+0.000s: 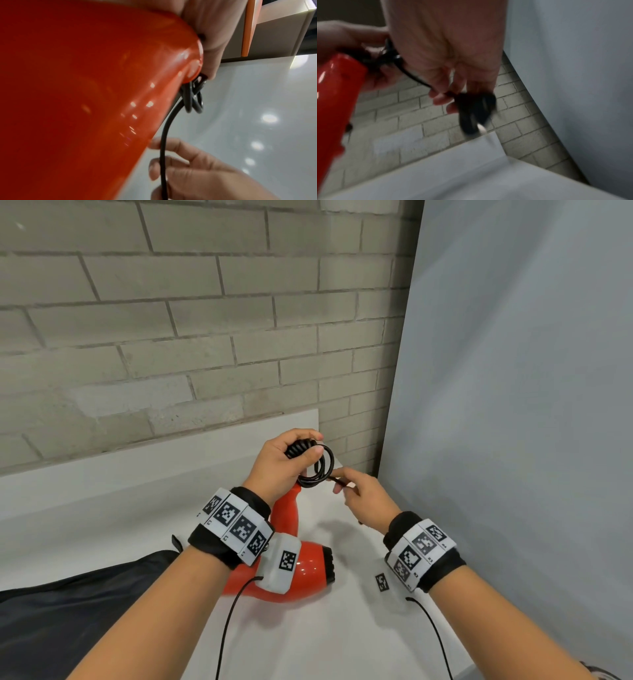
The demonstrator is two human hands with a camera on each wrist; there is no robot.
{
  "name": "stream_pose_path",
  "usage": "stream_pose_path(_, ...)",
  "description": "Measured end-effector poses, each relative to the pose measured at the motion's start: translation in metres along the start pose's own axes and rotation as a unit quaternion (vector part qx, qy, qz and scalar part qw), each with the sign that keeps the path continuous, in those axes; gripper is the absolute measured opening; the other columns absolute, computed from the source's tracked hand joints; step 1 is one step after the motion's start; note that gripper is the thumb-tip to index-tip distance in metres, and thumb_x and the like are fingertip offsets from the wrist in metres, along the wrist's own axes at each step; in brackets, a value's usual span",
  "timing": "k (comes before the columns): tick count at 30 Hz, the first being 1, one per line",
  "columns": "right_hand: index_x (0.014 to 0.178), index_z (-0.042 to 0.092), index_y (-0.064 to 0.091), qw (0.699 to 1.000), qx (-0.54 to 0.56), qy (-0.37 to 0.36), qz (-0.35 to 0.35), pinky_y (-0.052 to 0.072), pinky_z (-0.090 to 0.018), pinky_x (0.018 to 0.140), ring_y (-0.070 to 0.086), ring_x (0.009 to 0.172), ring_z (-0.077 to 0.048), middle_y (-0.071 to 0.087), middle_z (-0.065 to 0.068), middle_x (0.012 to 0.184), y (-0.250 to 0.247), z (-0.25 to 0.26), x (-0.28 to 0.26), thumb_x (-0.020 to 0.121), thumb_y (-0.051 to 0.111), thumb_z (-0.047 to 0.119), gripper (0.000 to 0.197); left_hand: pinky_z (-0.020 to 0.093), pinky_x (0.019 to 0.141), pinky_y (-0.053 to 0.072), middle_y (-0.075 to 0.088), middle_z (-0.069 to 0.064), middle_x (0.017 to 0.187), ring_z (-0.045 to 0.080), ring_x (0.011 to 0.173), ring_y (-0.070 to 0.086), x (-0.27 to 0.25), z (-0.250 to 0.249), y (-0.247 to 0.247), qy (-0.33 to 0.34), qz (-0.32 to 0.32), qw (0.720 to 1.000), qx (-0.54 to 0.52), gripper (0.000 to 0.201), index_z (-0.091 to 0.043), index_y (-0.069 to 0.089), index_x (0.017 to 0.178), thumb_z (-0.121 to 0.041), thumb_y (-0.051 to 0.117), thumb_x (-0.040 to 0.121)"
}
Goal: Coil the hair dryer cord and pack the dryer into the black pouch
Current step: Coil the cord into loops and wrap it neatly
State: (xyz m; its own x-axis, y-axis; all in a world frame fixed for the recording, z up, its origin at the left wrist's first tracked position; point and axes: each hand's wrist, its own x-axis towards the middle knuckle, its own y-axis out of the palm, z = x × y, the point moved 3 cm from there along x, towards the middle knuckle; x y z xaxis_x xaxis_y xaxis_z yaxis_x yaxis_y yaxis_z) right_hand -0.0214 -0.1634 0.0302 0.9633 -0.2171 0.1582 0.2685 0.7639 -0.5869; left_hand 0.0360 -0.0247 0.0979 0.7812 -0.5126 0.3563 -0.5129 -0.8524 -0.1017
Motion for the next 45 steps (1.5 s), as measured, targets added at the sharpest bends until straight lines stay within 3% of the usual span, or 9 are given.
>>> stream_pose_path(7, 0.063, 0.028, 0.053, 0.996, 0.048, -0.01, -0.073, 0.038, -0.026, 0.06, 0.04, 0.055, -0.008, 0.047, 0.011, 0.051, -0.025, 0.024, 0.007, 0.091, 0.049, 0.014, 0.032, 0.012, 0.06, 0.051, 0.064, -0.002, 0.087, -0.003, 0.071, 0.06, -0.004, 0.0, -0.007, -0.015, 0.022, 0.999, -0.02, 0.023, -0.019, 0.064, 0.082, 0.003, 0.065, 0.075)
stream_pose_path(11, 0.07, 0.023, 0.058, 0.986, 0.0, -0.057, -0.159, 0.035, -0.013, 0.054, 0.044, 0.057, -0.006, 0.049, 0.01, 0.058, -0.053, 0.053, 0.006, 0.089, 0.053, 0.016, 0.021, 0.018, 0.073, 0.051, 0.064, -0.001, 0.088, 0.003, 0.079, 0.06, -0.007, -0.003, -0.005, -0.005, 0.046, 0.999, -0.021, 0.016, -0.018, 0.064, 0.082, -0.002, 0.063, 0.078)
stream_pose_path(14, 0.081, 0.015, 0.064, 0.976, -0.044, -0.089, -0.194, 0.04, -0.028, 0.058, 0.048, 0.06, -0.011, 0.053, 0.009, 0.06, -0.058, 0.077, -0.005, 0.09, 0.051, 0.02, 0.017, 0.02, 0.082, 0.05, 0.064, -0.005, 0.094, 0.001, 0.085, 0.06, -0.008, -0.004, -0.002, 0.008, 0.055, 0.998, -0.001, 0.02, -0.02, 0.063, 0.09, -0.003, 0.063, 0.079)
stream_pose_path(18, 0.086, 0.01, 0.066, 0.963, -0.064, -0.144, -0.217, 0.047, -0.036, 0.065, 0.056, 0.07, -0.019, 0.062, -0.001, 0.072, -0.056, 0.097, -0.023, 0.091, 0.049, 0.02, 0.02, 0.01, 0.058, 0.044, 0.06, -0.009, 0.078, -0.003, 0.059, 0.055, -0.011, -0.005, 0.0, -0.002, 0.065, 0.998, 0.0, 0.027, -0.028, 0.06, 0.102, -0.008, 0.059, 0.084)
stream_pose_path(21, 0.081, 0.009, 0.064, 0.96, -0.072, -0.191, -0.194, 0.042, -0.028, 0.063, 0.049, 0.065, -0.007, 0.055, 0.005, 0.069, -0.053, 0.107, -0.028, 0.091, 0.048, 0.018, 0.02, 0.01, 0.05, 0.039, 0.059, -0.014, 0.057, 0.0, 0.047, 0.046, -0.013, -0.007, -0.002, -0.002, 0.078, 0.997, -0.001, 0.024, -0.028, 0.063, 0.096, -0.007, 0.057, 0.084)
stream_pose_path(34, 0.095, 0.01, 0.063, 0.98, -0.161, -0.114, 0.009, 0.034, -0.007, 0.063, 0.05, 0.067, 0.009, 0.047, 0.019, 0.072, -0.043, 0.036, -0.016, 0.087, 0.049, -0.004, 0.022, 0.014, 0.061, 0.051, 0.062, -0.005, 0.078, 0.001, 0.067, 0.058, 0.001, 0.008, -0.028, -0.023, -0.091, 0.995, 0.015, 0.01, -0.019, 0.064, 0.088, -0.013, 0.057, 0.086)
stream_pose_path(37, 0.087, 0.017, 0.06, 0.994, -0.071, -0.081, 0.011, 0.042, -0.01, 0.067, 0.055, 0.065, 0.002, 0.05, 0.015, 0.078, -0.039, 0.033, -0.022, 0.084, 0.056, -0.003, 0.02, 0.023, 0.072, 0.052, 0.061, -0.006, 0.077, 0.001, 0.069, 0.058, 0.001, 0.009, -0.028, -0.028, -0.097, 0.995, 0.019, 0.009, -0.019, 0.064, 0.088, -0.014, 0.057, 0.086)
stream_pose_path(42, 0.073, 0.029, 0.057, 0.976, 0.146, -0.108, -0.12, 0.046, -0.009, 0.063, 0.057, 0.066, -0.003, 0.06, 0.01, 0.075, -0.039, 0.063, -0.026, 0.075, 0.067, -0.003, 0.033, 0.004, 0.066, 0.043, 0.06, -0.008, 0.079, -0.013, 0.061, 0.055, 0.0, 0.005, -0.018, -0.013, -0.084, 0.996, 0.014, 0.016, -0.007, 0.063, 0.098, -0.013, 0.051, 0.089)
stream_pose_path(45, 0.072, 0.025, 0.054, 0.955, 0.209, -0.124, -0.168, 0.049, -0.012, 0.061, 0.053, 0.064, -0.001, 0.058, 0.009, 0.072, -0.027, 0.076, -0.023, 0.074, 0.069, -0.002, 0.031, 0.024, 0.082, 0.047, 0.062, -0.008, 0.082, -0.008, 0.07, 0.059, -0.001, 0.004, -0.011, -0.032, -0.068, 0.997, -0.002, 0.015, -0.012, 0.065, 0.093, -0.016, 0.05, 0.09)
